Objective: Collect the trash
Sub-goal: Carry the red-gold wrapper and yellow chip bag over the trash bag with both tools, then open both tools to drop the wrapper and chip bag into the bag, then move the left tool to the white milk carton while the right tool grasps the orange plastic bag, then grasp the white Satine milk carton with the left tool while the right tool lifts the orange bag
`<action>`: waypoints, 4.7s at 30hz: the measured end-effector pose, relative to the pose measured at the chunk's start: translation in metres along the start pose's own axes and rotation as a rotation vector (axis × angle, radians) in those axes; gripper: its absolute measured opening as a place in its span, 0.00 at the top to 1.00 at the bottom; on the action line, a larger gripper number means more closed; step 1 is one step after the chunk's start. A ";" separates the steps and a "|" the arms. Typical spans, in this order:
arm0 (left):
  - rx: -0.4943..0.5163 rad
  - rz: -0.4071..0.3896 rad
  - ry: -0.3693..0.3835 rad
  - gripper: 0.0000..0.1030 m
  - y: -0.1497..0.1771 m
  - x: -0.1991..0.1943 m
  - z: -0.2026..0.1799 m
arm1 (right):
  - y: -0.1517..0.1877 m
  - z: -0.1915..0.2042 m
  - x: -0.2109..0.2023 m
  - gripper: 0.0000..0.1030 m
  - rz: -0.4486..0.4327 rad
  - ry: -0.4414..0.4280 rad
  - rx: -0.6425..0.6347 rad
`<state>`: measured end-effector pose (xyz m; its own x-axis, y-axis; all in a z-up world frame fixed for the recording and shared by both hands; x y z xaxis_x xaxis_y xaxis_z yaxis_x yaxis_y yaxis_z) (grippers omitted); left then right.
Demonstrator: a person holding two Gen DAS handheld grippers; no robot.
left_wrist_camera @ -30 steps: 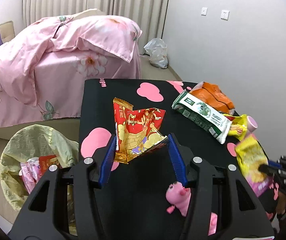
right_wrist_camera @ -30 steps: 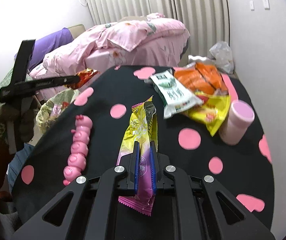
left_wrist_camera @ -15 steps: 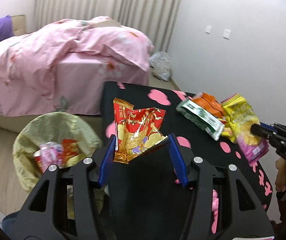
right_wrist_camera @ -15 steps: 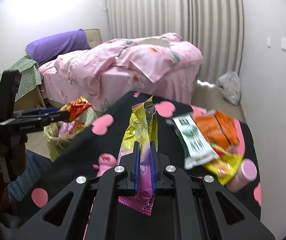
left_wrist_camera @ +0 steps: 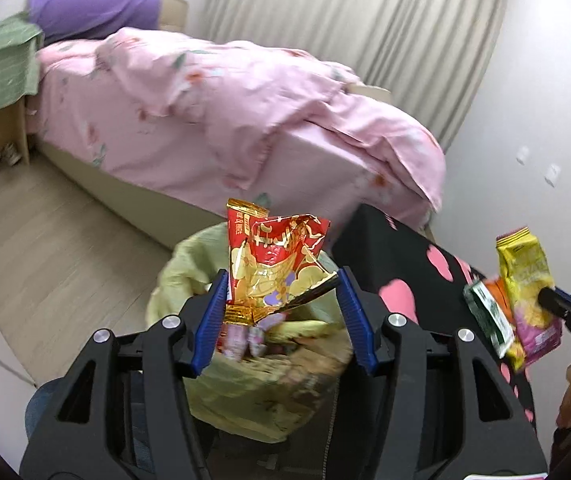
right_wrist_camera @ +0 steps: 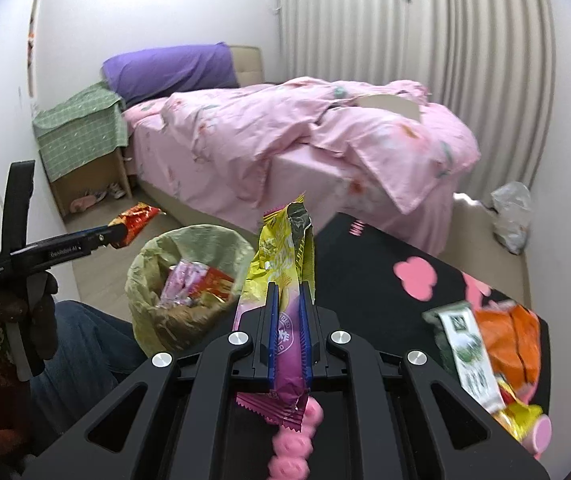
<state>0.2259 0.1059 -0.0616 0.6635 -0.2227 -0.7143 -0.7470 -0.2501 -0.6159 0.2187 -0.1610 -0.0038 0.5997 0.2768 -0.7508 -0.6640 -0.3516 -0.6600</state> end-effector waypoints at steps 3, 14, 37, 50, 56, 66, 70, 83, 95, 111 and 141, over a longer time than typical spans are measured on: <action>-0.022 -0.012 -0.017 0.51 -0.003 -0.004 0.017 | -0.016 0.018 0.016 0.89 0.009 -0.001 -0.047; -0.024 0.032 -0.025 0.51 0.003 0.015 0.029 | -0.049 0.065 0.079 0.89 0.078 -0.066 -0.132; -0.137 0.191 0.132 0.19 0.005 0.103 0.048 | -0.073 0.079 0.203 0.85 0.242 -0.398 -0.085; -0.134 0.022 -0.029 0.13 -0.014 0.049 0.046 | -0.056 0.052 0.168 0.45 0.160 -0.316 -0.041; -0.040 0.016 0.011 0.11 -0.013 0.043 -0.007 | -0.026 -0.001 0.114 0.40 0.087 -0.200 0.016; 0.216 0.127 0.145 0.11 0.012 0.069 -0.153 | 0.069 -0.154 0.008 0.35 0.021 0.093 0.199; 0.326 0.187 0.179 0.11 0.033 0.090 -0.217 | 0.107 -0.223 -0.030 0.35 -0.007 0.213 0.314; 0.596 0.359 0.250 0.10 0.084 0.178 -0.412 | 0.191 -0.310 -0.041 0.29 0.090 0.316 0.440; 0.880 0.469 0.265 0.11 0.122 0.227 -0.458 | 0.172 -0.342 -0.029 0.29 0.066 0.330 0.445; 0.615 0.444 0.248 0.13 0.063 0.207 -0.364 | 0.126 -0.336 0.067 0.84 0.291 -0.020 0.436; 0.555 0.478 0.112 0.54 0.063 0.215 -0.375 | 0.190 -0.262 -0.106 0.87 -0.077 0.181 0.483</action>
<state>0.3370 -0.3111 -0.1295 0.2387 -0.2900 -0.9268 -0.8468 0.4049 -0.3448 0.1461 -0.4915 -0.0429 0.6940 0.1118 -0.7112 -0.7198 0.1284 -0.6822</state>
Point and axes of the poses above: each gripper's, at about its wrist camera, not at the fingertips, and x roughly the way its jaws point, z to its left, y to its underside, the point moved 8 cm from there along x, roughly the way its jaws point, and after that the axes turned 13 degrees about z, right-handed, at the moved point
